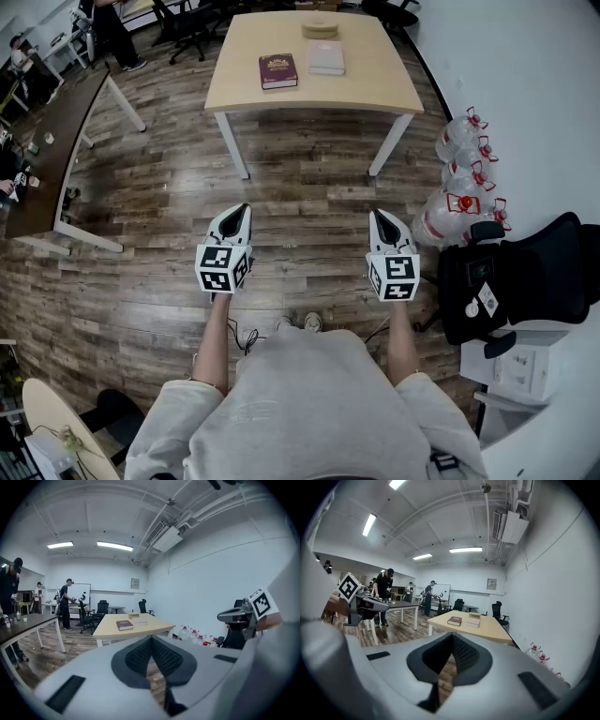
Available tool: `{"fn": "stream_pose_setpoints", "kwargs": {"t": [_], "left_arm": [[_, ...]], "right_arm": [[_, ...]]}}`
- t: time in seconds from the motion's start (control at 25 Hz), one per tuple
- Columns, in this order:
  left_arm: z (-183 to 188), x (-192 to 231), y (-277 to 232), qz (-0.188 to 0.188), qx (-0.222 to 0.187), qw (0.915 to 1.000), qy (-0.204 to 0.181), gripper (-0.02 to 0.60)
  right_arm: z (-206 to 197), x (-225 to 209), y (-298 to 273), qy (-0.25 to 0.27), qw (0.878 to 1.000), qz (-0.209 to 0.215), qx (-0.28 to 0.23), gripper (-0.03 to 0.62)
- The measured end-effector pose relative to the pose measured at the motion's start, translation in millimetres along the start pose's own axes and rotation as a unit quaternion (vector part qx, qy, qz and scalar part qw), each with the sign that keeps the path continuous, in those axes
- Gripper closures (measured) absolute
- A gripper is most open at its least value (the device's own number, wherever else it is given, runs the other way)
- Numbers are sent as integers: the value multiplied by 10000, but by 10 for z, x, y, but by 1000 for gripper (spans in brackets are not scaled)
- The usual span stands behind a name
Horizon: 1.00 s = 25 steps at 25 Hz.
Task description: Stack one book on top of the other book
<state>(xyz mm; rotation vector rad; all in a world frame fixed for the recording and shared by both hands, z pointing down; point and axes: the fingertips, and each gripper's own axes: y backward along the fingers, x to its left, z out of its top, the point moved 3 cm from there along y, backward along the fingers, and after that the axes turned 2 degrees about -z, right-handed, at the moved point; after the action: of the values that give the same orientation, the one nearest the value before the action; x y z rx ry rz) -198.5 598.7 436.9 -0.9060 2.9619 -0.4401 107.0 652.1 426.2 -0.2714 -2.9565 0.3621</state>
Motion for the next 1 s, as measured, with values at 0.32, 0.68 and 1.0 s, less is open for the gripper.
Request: {"fn": "stream_pose_setpoints", "kwargs": {"t": [0.32, 0.68, 1.0], "left_arm": [[-33, -21, 48, -11, 14, 10000, 29, 574], [-55, -82, 62, -78, -43, 9999, 69, 561], [-63, -276, 12, -515, -167, 9984, 152, 232]], "right_arm": [[-31, 72, 46, 3, 10000, 50, 48, 591], [-56, 97, 51, -125, 9998, 118, -24, 589], [-23, 191, -21, -315, 9968, 673, -306, 108]]}}
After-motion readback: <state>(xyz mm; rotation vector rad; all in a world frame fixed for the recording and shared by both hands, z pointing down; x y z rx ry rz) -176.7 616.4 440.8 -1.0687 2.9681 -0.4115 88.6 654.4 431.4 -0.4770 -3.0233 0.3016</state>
